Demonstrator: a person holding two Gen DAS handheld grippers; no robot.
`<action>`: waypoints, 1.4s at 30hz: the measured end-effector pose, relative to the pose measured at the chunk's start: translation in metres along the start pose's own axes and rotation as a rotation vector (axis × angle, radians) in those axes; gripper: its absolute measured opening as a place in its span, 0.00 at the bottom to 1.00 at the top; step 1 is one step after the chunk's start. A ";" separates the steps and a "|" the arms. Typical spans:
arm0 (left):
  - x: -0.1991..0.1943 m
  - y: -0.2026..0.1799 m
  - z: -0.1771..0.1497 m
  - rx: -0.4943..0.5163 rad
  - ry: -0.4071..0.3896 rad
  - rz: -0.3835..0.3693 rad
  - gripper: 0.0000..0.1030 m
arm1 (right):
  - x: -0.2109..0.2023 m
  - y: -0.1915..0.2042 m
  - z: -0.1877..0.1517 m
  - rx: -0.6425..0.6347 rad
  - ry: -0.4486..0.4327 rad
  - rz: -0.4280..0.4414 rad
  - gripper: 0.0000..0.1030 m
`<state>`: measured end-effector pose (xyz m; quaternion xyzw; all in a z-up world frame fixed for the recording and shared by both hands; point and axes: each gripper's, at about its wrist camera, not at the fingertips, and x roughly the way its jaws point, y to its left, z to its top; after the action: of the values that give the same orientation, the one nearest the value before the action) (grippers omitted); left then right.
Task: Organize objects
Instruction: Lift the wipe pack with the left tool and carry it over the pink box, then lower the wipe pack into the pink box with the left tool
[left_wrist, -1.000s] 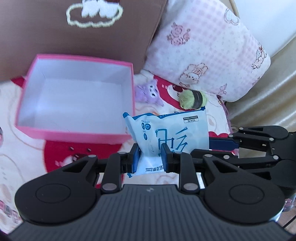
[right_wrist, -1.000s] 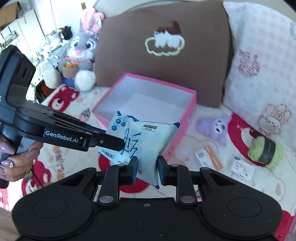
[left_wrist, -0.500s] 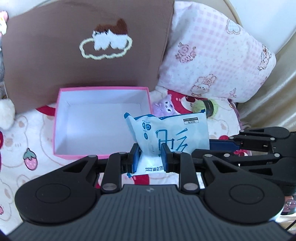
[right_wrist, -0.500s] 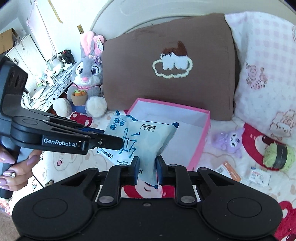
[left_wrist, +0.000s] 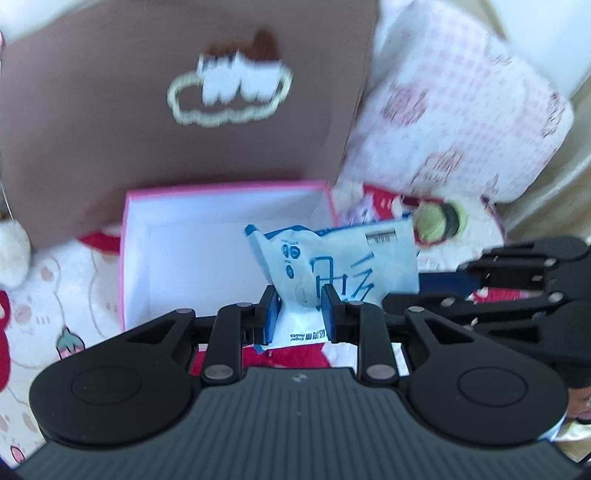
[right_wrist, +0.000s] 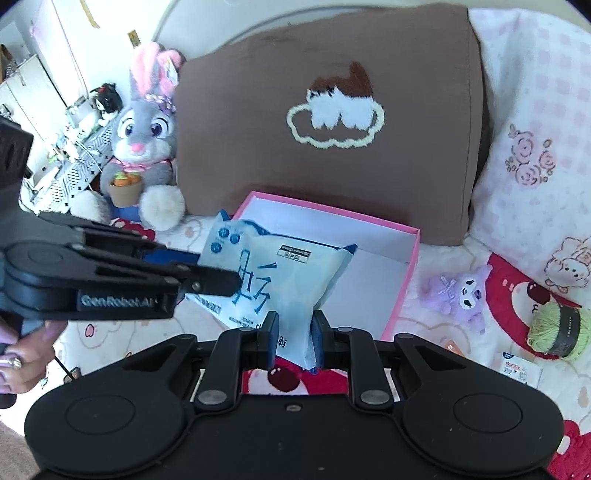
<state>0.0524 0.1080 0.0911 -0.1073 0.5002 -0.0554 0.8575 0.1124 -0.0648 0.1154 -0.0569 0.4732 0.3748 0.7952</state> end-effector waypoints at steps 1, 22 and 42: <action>0.008 0.006 0.001 -0.025 0.011 -0.022 0.23 | 0.006 -0.001 0.002 0.001 0.006 -0.012 0.22; 0.101 0.057 0.020 -0.108 -0.037 -0.098 0.23 | 0.094 -0.002 0.020 -0.108 0.051 -0.235 0.22; 0.206 0.095 0.046 -0.244 -0.020 -0.027 0.22 | 0.202 -0.020 0.015 -0.315 0.132 -0.283 0.21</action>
<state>0.1928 0.1646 -0.0842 -0.2180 0.4929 -0.0044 0.8423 0.1911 0.0371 -0.0423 -0.2706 0.4469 0.3242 0.7886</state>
